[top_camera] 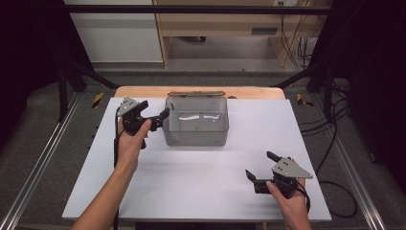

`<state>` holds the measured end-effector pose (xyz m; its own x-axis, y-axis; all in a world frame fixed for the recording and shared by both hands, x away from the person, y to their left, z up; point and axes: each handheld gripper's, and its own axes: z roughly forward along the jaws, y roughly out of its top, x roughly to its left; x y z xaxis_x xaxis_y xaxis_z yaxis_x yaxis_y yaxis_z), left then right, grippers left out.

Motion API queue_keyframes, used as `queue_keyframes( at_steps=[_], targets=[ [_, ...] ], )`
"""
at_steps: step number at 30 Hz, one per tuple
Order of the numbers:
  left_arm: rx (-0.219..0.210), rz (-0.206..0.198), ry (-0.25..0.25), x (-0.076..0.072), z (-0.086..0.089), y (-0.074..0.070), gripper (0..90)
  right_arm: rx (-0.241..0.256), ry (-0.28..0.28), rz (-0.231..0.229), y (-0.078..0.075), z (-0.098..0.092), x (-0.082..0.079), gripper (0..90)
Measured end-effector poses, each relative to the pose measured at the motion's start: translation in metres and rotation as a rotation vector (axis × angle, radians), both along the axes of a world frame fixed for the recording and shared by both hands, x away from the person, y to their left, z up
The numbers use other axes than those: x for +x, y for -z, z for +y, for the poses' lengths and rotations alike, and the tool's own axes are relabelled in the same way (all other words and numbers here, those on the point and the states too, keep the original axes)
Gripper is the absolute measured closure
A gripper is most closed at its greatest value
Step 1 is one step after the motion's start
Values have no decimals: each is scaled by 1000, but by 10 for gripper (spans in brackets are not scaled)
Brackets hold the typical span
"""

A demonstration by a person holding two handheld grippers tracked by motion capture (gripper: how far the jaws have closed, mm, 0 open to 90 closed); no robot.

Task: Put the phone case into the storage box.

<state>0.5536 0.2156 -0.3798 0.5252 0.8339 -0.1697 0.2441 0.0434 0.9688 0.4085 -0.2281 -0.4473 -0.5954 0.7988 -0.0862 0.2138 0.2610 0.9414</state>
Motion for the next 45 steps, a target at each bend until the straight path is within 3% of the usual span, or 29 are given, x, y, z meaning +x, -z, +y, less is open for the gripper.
queue_keyframes(
  at_steps=[6, 13, 17, 31, 45],
  targets=[
    [-7, -5, -7, -3, 8, 1, 28, -3, 0, 2, 1, 0, 0, 42],
    [-28, -25, 23, -7, 15, 6, 28, -4, 0, 4, 1, 1, 0, 42],
    [-24, -17, -1, -11, 21, 9, 28, -4, -1, 5, 1, 2, 0, 42],
    [-39, -14, -17, -25, 34, 19, 24, -8, -4, 9, 2, 4, 1, 42],
    [-16, -25, -24, -44, 46, 36, 23, -16, -6, 11, 3, 5, 1, 42]
  ],
)
